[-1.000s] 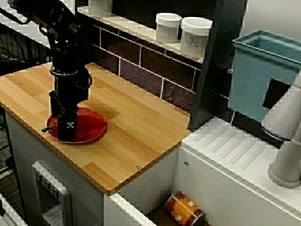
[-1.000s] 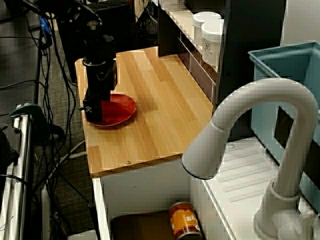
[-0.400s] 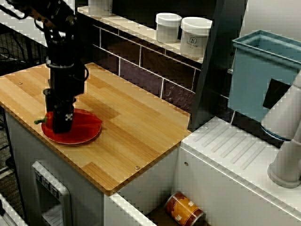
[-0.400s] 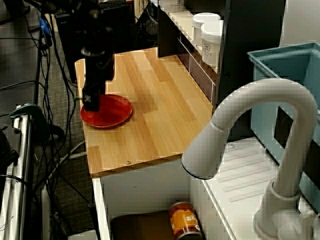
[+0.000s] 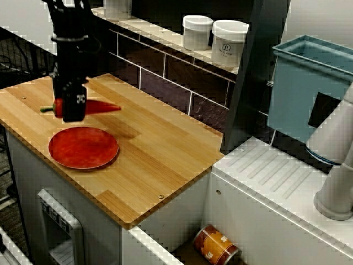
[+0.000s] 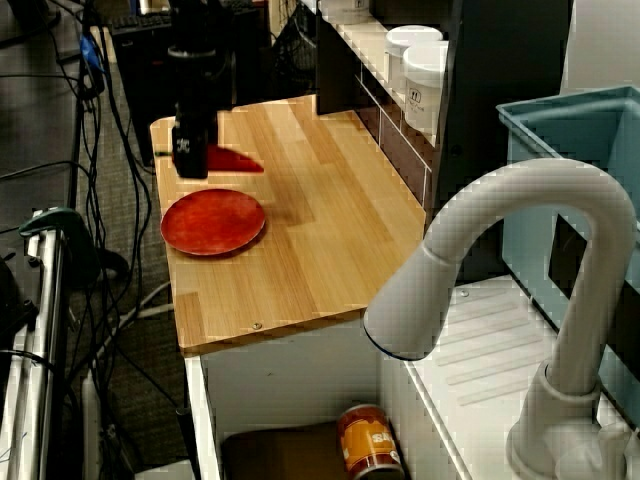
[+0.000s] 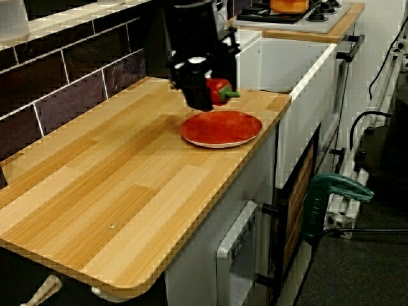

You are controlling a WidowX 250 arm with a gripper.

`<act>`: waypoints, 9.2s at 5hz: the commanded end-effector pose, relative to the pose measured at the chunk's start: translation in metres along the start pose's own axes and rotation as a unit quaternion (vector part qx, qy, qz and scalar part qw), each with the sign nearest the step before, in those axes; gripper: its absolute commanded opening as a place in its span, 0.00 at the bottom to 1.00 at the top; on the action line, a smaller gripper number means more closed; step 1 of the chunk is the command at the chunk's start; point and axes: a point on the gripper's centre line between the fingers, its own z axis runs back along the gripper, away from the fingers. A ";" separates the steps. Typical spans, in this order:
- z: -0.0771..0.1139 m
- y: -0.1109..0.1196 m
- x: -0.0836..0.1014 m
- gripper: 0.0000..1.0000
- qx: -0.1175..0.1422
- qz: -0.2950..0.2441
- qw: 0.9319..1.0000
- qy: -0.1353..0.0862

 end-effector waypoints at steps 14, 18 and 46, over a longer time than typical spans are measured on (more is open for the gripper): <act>0.034 0.099 -0.031 1.00 -0.009 -0.017 0.999 -0.031; -0.021 0.070 -0.019 1.00 0.053 -0.071 0.996 -0.004; 0.014 0.007 0.041 1.00 0.074 -0.341 0.937 0.013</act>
